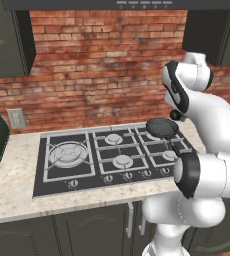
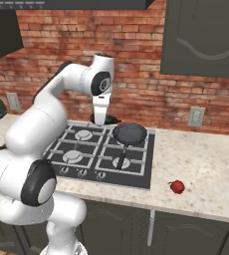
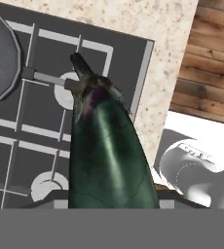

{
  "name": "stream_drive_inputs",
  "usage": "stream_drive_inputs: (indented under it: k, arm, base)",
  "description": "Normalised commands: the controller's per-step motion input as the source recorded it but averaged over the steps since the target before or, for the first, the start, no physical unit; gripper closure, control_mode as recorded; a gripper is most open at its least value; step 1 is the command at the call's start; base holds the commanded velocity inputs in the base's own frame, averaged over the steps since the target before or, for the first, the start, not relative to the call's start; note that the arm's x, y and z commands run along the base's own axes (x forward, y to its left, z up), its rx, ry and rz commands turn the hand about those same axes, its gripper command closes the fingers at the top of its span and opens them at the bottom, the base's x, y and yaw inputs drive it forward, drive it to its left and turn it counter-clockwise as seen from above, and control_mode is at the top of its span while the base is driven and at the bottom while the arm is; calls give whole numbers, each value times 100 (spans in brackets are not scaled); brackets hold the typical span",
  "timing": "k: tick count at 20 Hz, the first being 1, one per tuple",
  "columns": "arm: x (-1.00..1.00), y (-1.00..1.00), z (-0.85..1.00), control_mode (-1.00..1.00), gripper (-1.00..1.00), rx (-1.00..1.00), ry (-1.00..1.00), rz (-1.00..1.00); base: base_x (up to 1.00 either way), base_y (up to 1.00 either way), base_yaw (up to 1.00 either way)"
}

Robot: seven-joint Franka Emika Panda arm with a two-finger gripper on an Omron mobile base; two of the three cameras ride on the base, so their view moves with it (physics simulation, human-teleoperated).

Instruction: Put the eggplant and bell pepper in the pan. Then turn on the rear right burner and set the heat to medium.

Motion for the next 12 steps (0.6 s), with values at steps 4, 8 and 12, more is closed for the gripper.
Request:
stream_drive_inputs:
  k: [4,8,12]
  arm:
    - [31,-15,-27,-100,100,0,-10,0]
    - [33,-13,-26,-100,100,0,-4,0]
    - [39,-10,-24,-100,100,0,0,0]
  base:
    - [0,0,0]
    - [0,0,0]
    - [0,0,0]
